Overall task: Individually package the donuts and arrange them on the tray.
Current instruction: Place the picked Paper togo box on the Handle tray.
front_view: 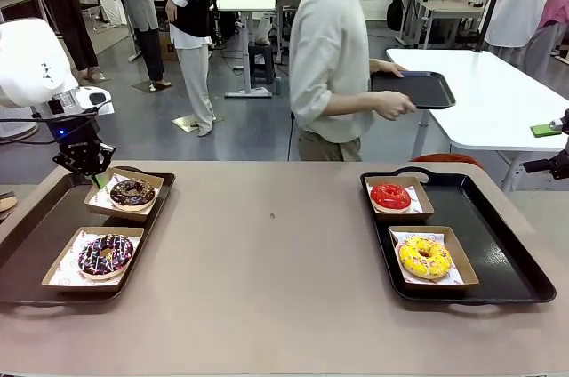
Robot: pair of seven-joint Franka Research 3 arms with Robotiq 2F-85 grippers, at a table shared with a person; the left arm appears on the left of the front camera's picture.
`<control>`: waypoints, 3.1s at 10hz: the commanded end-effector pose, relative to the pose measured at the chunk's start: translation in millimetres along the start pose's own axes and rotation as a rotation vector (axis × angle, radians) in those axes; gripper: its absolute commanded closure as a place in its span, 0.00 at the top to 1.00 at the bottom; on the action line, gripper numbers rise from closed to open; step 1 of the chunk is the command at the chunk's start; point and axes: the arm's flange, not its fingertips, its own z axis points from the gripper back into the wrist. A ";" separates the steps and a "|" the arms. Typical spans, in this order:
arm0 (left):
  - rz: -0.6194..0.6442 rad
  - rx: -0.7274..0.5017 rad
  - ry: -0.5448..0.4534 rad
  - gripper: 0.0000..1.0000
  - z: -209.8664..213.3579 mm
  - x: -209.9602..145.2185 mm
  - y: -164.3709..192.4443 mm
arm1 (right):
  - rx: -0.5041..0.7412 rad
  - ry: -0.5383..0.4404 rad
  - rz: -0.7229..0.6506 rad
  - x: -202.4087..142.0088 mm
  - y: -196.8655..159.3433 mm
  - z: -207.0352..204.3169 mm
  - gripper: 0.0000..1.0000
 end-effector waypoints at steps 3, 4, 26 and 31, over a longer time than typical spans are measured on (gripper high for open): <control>-0.001 0.064 -0.001 0.01 -2.0 14.0 -12.7 | 0.009 0.004 0.006 -1.0 1.0 0.2 1.00; -0.001 0.061 0.004 0.01 -4.2 16.8 -14.2 | 0.009 0.004 0.006 -1.0 1.0 0.2 1.00; -0.258 -0.510 -0.018 0.89 80.9 -65.7 50.4 | 0.009 0.004 0.006 -1.0 1.0 0.2 1.00; -0.012 -1.008 -0.247 0.89 86.0 -139.3 206.8 | 0.009 0.004 0.006 -1.0 1.0 0.2 1.00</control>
